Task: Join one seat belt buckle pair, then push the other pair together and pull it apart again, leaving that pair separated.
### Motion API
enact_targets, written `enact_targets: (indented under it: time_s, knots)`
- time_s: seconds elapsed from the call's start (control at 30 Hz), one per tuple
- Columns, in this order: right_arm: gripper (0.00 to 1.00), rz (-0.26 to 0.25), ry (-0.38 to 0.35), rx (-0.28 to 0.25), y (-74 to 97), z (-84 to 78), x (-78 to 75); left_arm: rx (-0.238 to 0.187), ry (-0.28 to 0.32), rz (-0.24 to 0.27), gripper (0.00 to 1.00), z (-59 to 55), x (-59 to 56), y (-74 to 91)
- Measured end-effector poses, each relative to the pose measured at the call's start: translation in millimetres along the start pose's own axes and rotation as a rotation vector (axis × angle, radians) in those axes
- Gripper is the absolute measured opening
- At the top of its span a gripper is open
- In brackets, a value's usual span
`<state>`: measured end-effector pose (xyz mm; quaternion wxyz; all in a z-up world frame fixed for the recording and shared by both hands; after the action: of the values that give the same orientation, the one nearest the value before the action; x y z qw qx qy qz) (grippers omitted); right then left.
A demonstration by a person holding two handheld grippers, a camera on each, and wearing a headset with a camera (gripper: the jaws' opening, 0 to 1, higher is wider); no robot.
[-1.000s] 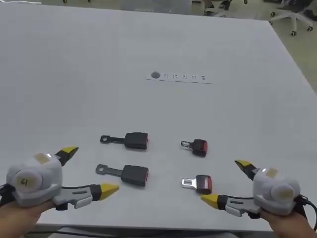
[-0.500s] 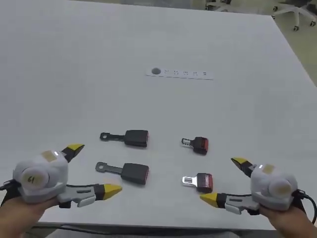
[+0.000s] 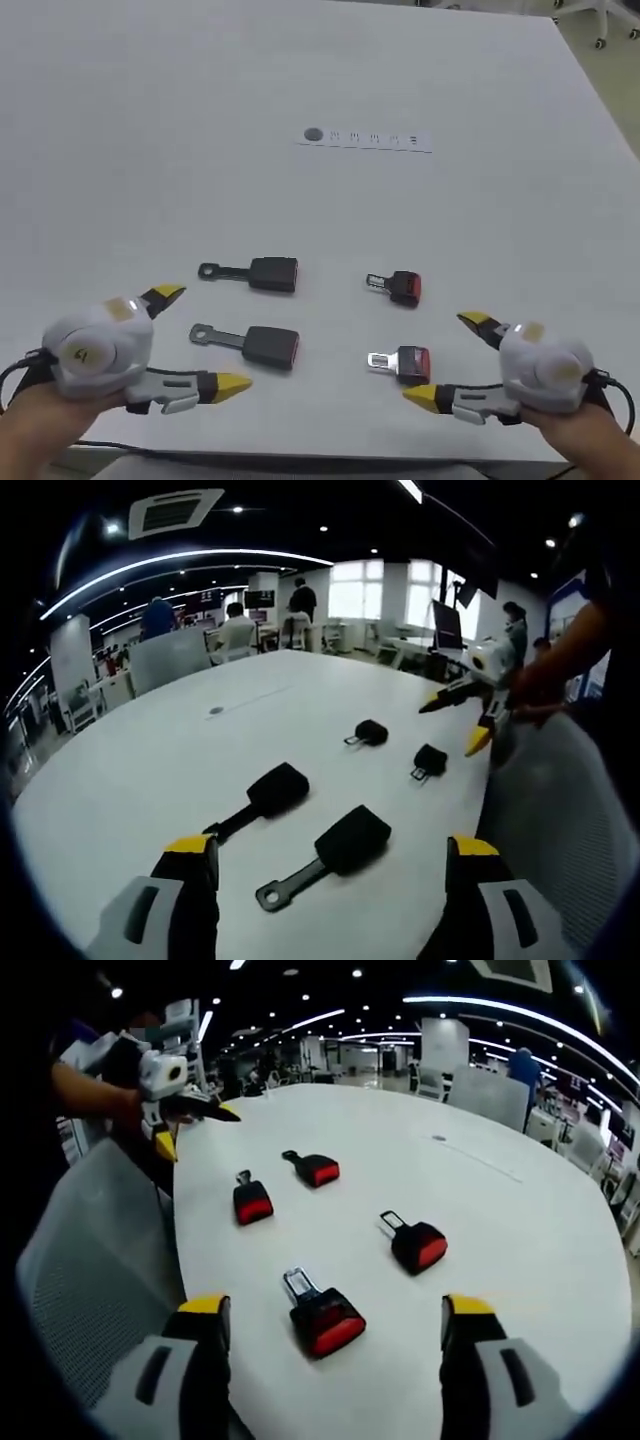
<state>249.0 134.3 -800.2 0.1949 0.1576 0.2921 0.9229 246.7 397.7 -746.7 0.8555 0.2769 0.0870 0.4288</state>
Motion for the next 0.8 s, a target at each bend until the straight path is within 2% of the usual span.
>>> enact_targets:
  time_s: [0.2,0.37,0.6,0.8]
  knots:
    - [0.86,0.034,0.011,0.033,-5.0,-4.3,0.0,0.015,-0.032,-0.032,0.92,-2.1,-3.3,-6.9]
    - [0.85,0.077,0.019,0.057,-9.8,-7.8,1.5,0.042,-0.091,-0.068,0.90,-7.3,-7.7,-12.8]
    - [0.82,0.134,0.027,0.086,-16.9,-11.3,3.2,0.058,-0.121,-0.104,0.87,-9.8,-10.9,-22.1]
    - [0.81,0.177,0.046,0.119,-21.8,-15.2,4.8,0.085,-0.182,-0.146,0.85,-17.9,-14.6,-32.0]
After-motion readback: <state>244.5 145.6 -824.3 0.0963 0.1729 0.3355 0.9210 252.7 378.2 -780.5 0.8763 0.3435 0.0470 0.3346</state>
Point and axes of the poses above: the centre of the closed fingertips' face, and the gripper's own axes: y roughly backward along the fingers, x roughly to its left, z roughly out of its top, the point moved 1 cm from there along y, roughly backward along the fingers, and after that the axes turned 13 degrees about z, right-handed, at the moved point
